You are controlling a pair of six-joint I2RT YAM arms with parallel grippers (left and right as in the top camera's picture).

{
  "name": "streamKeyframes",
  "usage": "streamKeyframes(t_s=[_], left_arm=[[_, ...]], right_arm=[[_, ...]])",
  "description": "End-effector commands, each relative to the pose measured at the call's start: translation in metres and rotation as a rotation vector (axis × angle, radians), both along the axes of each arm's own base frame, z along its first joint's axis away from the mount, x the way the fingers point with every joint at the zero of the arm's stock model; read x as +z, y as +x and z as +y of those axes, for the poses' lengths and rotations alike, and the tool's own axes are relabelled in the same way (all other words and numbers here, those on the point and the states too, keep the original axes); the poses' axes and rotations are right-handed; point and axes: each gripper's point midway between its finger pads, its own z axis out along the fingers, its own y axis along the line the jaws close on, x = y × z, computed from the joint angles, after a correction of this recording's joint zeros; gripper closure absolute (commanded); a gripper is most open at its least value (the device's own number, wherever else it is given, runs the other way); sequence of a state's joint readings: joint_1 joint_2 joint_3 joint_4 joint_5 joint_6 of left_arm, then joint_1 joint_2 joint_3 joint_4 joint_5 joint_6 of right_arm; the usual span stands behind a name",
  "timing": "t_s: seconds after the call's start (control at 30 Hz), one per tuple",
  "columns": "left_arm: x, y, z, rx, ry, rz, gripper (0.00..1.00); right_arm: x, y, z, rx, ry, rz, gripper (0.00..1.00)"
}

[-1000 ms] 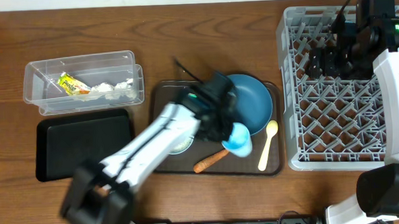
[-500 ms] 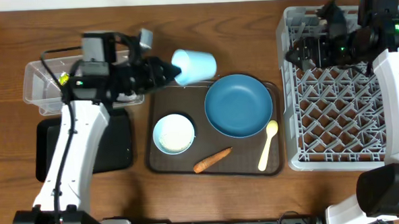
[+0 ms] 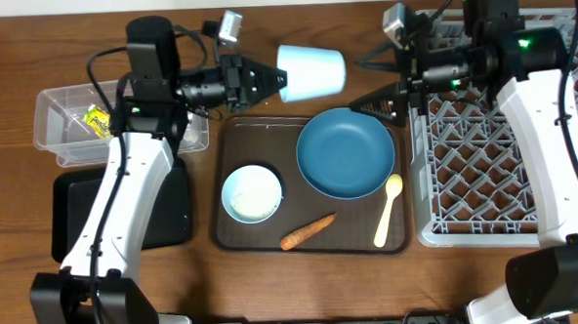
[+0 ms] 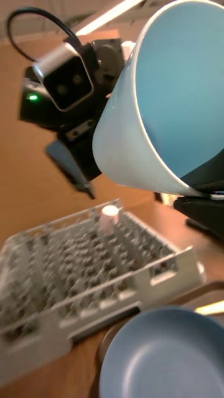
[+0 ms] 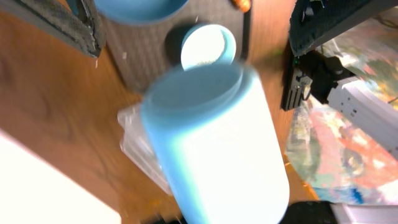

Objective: Sort waste into correct bins and load items into the dishwasher rack
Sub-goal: 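Lift the light blue cup toward the right gripper, then grasp the light blue cup with the right gripper and open the left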

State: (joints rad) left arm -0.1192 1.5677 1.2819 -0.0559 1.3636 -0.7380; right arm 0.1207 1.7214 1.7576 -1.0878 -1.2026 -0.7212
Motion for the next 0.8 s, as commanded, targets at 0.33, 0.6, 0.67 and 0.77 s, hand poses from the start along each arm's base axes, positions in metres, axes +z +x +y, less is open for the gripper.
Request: streamKeyframes(t_s=[0.33, 0.6, 0.67, 0.77], left_arm=[[0.014, -0.016, -0.008, -0.099, -0.043, 0.012, 0.94], [0.014, -0.017, -0.008, -0.099, -0.044, 0.023, 0.94], [0.014, -0.017, -0.008, -0.099, -0.044, 0.023, 0.94], [0.014, -0.017, -0.008, -0.099, -0.044, 0.023, 0.94]], right_arm=[[0.033, -0.02, 0.033, 0.185, 0.158, -0.18, 0.1], [0.025, -0.02, 0.048, 0.223, 0.16, -0.179, 0.21], [0.019, -0.017, 0.051, 0.227, 0.159, -0.162, 0.21], [0.012, -0.015, 0.054, 0.234, 0.159, -0.143, 0.22]])
